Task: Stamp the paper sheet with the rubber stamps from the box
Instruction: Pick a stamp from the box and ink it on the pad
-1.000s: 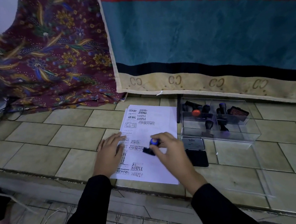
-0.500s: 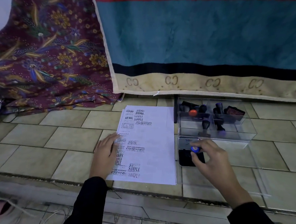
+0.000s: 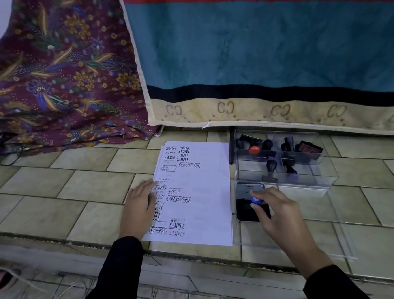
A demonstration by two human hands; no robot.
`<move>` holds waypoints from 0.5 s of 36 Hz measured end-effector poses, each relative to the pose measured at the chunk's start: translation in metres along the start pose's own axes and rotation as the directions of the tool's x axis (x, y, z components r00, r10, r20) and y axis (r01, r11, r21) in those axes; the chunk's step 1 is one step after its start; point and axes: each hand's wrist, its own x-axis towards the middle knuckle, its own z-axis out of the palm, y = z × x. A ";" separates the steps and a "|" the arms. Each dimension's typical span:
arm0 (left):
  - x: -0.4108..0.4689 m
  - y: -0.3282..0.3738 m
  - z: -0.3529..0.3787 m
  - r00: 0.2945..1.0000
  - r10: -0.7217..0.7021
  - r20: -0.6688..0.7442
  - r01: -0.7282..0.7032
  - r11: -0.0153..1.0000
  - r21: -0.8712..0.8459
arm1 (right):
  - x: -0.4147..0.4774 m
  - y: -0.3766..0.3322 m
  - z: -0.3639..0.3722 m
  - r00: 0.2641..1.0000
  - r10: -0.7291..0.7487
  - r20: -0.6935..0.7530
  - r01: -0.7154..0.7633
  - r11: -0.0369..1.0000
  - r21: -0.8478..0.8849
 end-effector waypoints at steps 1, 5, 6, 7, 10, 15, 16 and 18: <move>0.000 0.000 0.000 1.000 0.002 0.001 -0.002 1.000 0.000 | 0.001 -0.001 0.000 1.000 0.003 0.005 -0.003 1.000 -0.012; 0.002 -0.002 0.000 1.000 -0.001 -0.003 0.001 1.000 -0.007 | 0.005 -0.004 -0.001 0.999 0.031 0.038 -0.029 0.998 -0.053; 0.002 -0.003 0.000 1.000 -0.003 -0.002 0.003 1.000 -0.007 | 0.007 -0.007 0.000 0.998 0.037 0.041 -0.035 0.998 -0.052; 0.002 -0.003 0.000 1.000 -0.005 -0.001 0.005 1.000 -0.008 | 0.009 -0.011 0.001 0.999 0.035 0.037 -0.033 0.999 -0.039; 0.002 -0.004 0.000 1.000 -0.007 0.004 0.007 1.000 -0.006 | 0.017 -0.037 0.011 1.000 -0.004 0.023 0.002 0.997 0.074; 0.003 -0.004 -0.002 0.999 -0.026 0.022 0.026 0.999 0.019 | 0.032 -0.081 0.046 0.991 -0.065 0.120 0.034 0.970 0.241; 0.003 -0.004 -0.002 0.999 -0.030 0.026 0.030 0.999 0.020 | 0.035 -0.087 0.053 0.986 -0.080 0.144 0.042 0.968 0.247; 0.003 -0.003 -0.002 0.999 -0.036 0.029 0.036 0.999 0.025 | 0.040 -0.095 0.066 0.977 -0.104 0.187 0.056 0.968 0.245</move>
